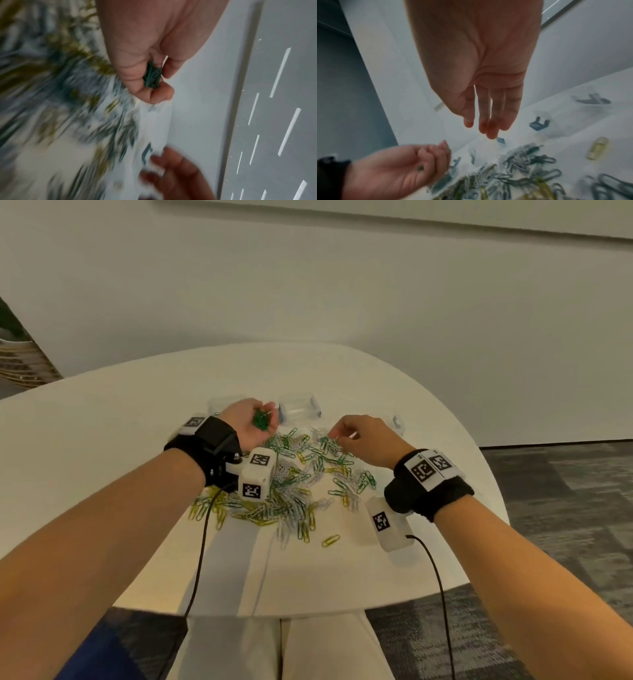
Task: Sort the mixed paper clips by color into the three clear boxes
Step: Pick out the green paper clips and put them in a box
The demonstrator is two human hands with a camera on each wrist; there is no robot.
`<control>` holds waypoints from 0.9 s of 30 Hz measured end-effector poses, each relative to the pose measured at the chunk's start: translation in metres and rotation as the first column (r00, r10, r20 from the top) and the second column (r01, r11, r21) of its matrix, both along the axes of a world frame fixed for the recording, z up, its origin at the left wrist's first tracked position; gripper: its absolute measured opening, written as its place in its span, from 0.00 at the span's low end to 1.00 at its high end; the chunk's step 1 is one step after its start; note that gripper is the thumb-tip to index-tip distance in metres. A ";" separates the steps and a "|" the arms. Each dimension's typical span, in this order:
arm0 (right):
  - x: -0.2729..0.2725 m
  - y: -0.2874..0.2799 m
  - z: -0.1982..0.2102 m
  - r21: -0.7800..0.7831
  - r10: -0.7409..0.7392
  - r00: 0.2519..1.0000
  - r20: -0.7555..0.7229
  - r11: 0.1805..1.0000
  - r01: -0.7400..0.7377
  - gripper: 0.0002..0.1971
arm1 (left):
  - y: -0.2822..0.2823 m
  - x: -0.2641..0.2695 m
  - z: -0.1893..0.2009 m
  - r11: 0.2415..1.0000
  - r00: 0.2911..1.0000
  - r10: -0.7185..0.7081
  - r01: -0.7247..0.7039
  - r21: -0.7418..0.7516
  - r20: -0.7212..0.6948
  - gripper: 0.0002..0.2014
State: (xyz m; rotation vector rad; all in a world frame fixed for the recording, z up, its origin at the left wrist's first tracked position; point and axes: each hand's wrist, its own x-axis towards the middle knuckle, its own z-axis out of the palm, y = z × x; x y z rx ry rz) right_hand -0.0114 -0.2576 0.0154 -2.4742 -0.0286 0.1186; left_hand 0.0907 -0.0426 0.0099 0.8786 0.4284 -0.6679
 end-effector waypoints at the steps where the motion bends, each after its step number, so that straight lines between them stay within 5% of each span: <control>1: -0.001 -0.001 -0.005 -0.021 0.007 1.000 -0.015 1.000 -0.008 0.08 | 0.007 0.012 0.006 0.996 0.995 0.081 -0.082 0.021 0.063 0.15; 4: -0.001 -0.003 -0.014 -0.045 0.011 0.999 -0.035 0.999 -0.013 0.09 | 0.020 0.041 0.017 0.969 0.953 0.169 -0.208 0.136 0.251 0.17; 7: -0.001 -0.005 -0.019 -0.032 -0.015 0.998 -0.068 0.999 0.013 0.09 | 0.025 0.063 0.010 0.893 0.922 0.005 -0.179 0.413 0.387 0.18; 10: 0.002 -0.009 -0.024 -0.116 -0.063 0.995 -0.081 0.992 0.053 0.12 | 0.031 0.062 0.001 0.560 0.817 -0.380 -0.169 0.811 0.433 0.15; 12: 0.007 -0.008 -0.027 -0.185 -0.079 0.990 -0.118 0.981 0.056 0.17 | 0.029 0.046 -0.001 0.331 0.671 -0.604 -0.280 0.901 0.430 0.14; 13: 0.010 -0.005 -0.029 -0.226 -0.083 0.986 -0.147 0.973 0.048 0.19 | 0.025 0.034 0.001 0.291 0.607 -0.669 -0.318 0.902 0.430 0.13; 15: 0.017 0.005 -0.035 -0.333 -0.098 0.972 -0.212 0.943 0.023 0.23 | 0.014 0.012 -0.001 0.203 0.492 -0.813 -0.264 0.943 0.312 0.10; 18: 0.021 0.027 -0.040 -0.403 -0.104 0.961 -0.255 0.915 -0.008 0.31 | 0.001 -0.011 -0.016 -0.128 0.318 -0.943 -0.067 0.990 -0.101 0.15; 20: 0.018 0.046 -0.042 -0.397 -0.045 0.963 -0.266 0.915 -0.067 0.36 | -0.002 -0.022 -0.029 -0.273 0.290 -0.923 -0.021 0.962 -0.255 0.26; 22: 0.015 0.063 -0.045 -0.415 0.038 0.968 -0.249 0.899 -0.142 0.33 | -0.007 -0.033 -0.041 -0.311 0.281 -0.916 -0.053 0.949 -0.285 0.29; 27: 0.011 0.059 -0.044 -0.320 0.102 0.983 -0.150 0.936 -0.146 0.09 | -0.002 -0.045 -0.042 -0.212 0.249 -0.952 -0.111 0.971 -0.179 0.21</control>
